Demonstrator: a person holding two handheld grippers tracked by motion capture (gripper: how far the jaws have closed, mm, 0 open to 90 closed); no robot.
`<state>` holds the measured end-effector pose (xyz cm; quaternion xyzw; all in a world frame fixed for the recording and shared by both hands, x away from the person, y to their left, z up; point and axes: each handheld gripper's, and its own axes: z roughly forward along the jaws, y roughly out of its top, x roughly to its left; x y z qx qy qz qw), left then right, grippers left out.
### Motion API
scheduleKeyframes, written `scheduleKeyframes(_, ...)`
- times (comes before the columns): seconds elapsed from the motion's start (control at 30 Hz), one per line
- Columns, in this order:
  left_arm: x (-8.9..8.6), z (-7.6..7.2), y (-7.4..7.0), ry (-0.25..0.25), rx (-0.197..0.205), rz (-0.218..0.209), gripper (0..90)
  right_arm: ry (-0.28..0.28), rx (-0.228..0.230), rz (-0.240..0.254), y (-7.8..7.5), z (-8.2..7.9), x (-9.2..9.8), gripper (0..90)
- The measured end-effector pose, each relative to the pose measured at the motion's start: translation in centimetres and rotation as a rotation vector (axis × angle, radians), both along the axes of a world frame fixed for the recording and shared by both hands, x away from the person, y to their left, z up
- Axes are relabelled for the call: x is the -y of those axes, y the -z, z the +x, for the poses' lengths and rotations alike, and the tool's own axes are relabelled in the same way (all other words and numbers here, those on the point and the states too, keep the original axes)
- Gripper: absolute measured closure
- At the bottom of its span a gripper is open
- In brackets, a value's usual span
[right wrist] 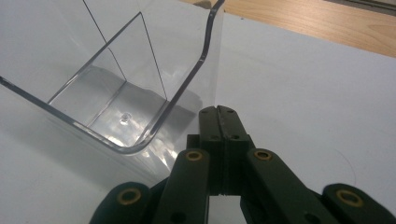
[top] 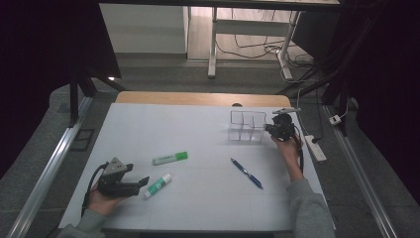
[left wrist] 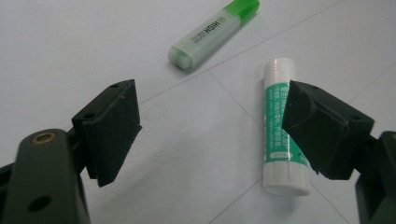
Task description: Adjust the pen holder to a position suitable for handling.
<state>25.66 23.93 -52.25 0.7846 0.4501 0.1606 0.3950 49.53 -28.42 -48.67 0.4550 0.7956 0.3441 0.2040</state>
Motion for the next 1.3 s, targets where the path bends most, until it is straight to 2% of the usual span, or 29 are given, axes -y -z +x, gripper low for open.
scheduleKeyframes(0.47, -0.1, 0.0, 0.0, -0.001, 0.001, -0.001, 19.6, -0.029, -0.006, -0.011, 0.0, -0.2, -1.5, 89.3)
scheduleKeyframes(1.3, 0.0, 0.0, 0.0, 0.001, -0.001, 0.000, 19.5, -0.069, -0.011, -0.004, 0.1, -0.4, -3.8, 89.3)
